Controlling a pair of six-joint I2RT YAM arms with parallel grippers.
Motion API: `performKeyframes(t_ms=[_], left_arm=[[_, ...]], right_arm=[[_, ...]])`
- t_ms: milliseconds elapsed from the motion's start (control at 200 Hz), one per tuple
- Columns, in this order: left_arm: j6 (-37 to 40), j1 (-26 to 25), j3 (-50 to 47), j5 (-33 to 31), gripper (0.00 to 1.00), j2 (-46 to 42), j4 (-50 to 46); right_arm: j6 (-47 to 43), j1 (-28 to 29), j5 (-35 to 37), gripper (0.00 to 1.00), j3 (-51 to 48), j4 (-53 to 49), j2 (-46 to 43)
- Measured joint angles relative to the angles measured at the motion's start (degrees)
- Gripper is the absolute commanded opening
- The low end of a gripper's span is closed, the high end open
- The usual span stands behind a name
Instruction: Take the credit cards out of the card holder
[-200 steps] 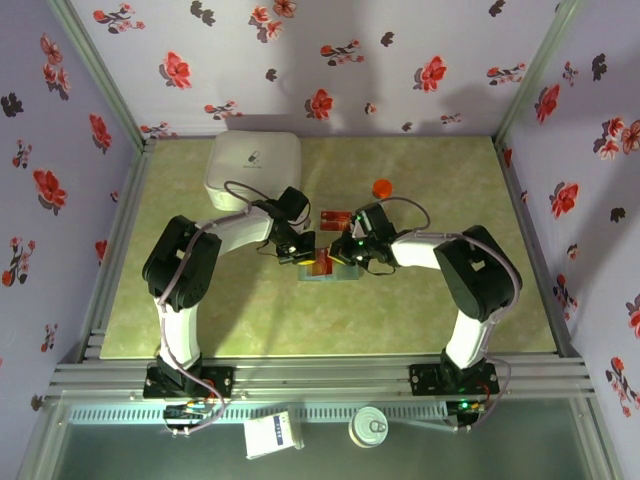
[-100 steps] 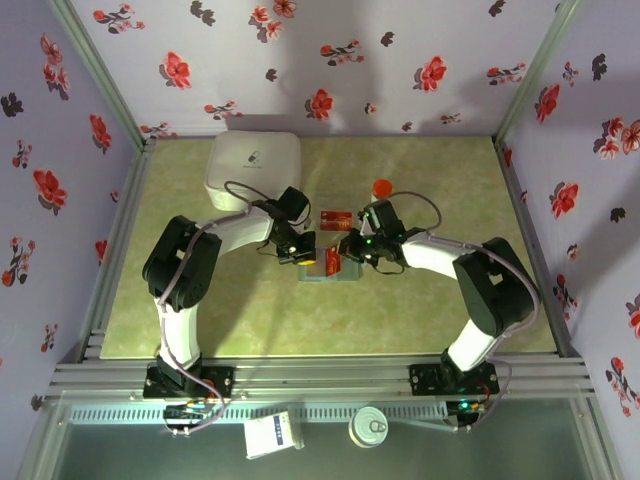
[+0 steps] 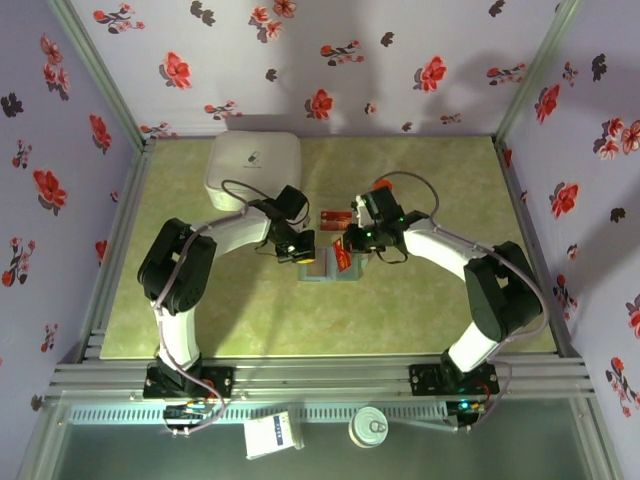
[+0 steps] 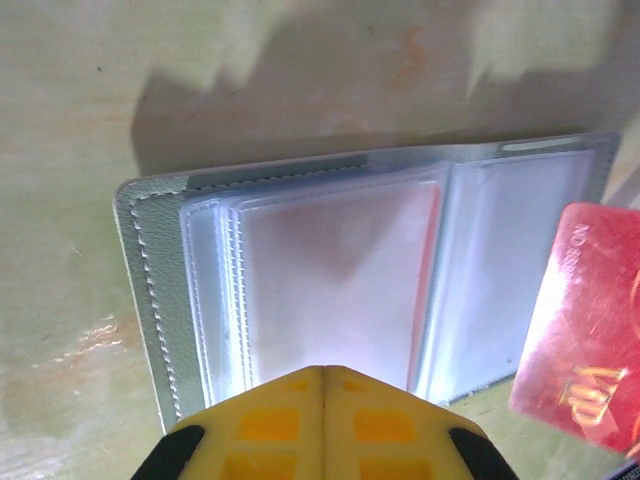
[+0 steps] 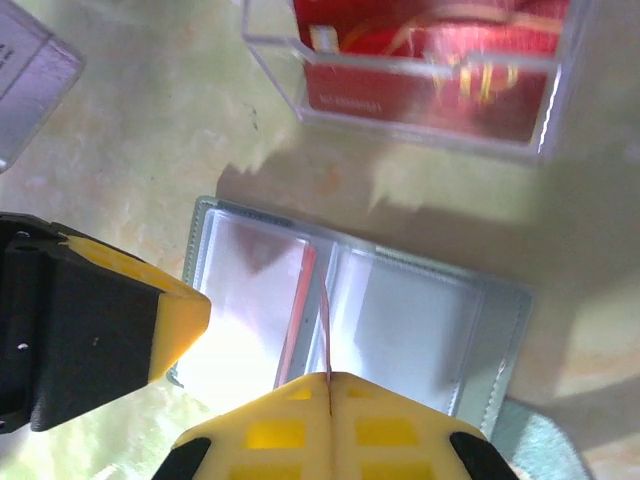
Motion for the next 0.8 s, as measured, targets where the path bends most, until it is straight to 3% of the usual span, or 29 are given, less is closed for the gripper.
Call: performKeyframes(t_ms=[180,470,800], left_arm=[[-0.04,0.68,-1.36,0.02,0.02,-2.75,1.31],[-0.09,2.73,-6.12,-0.02,0.02,-6.40,2.80],[-0.09,4.50,-9.57,-0.02,0.03,-9.60,3.56]], right_arm=[[-15.45,0.02,2.60,0.00,5.31,-7.21,1.11],[-42.88,0.02,4.70,0.00,21.70,-21.49,12.26],[-59.63,0.00,6.36,0.00,44.57,-36.89,25.68]])
